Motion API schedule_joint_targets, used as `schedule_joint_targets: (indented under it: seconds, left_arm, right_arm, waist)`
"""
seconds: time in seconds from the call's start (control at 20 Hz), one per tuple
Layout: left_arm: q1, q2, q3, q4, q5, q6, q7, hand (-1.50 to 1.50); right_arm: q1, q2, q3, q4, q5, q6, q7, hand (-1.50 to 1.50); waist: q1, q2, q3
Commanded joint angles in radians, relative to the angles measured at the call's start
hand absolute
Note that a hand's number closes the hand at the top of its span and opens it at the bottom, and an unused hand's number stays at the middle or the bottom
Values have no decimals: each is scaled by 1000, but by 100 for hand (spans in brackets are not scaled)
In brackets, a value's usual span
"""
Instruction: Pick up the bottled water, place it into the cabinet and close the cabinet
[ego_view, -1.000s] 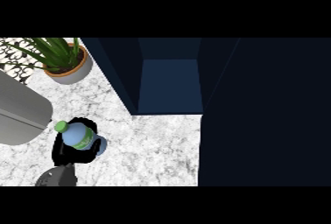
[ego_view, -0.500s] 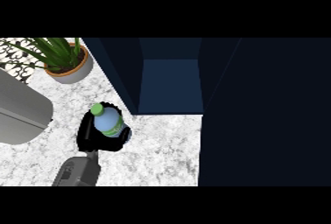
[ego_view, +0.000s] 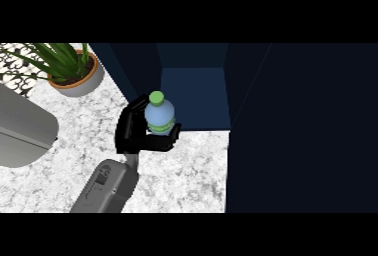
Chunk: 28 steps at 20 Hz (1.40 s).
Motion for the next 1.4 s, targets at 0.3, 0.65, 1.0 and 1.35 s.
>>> schedule_joint_targets:
  seconds: [0.3,0.65,1.0,1.35]
  left_arm:
    - [-261,-7,-130,185,-8,310,87,150]
    - [-320,-7,-85,317,16,312,70,150]
    - [-525,-7,-10,573,84,302,12,150]
    - [-624,-7,-21,745,149,342,-112,150]
  right_arm:
    - [15,-13,-33,-159,-81,-33,55,-150]
    - [29,-11,-19,-149,-131,-29,62,-150]
    - [19,-25,-64,-85,-148,-5,38,-150]
    - [-10,-26,-30,-56,-116,21,41,-150]
  waist:
    - [-24,6,-1]
    - [-29,11,-1]
    - [-39,15,-1]
    - [-52,21,-1]
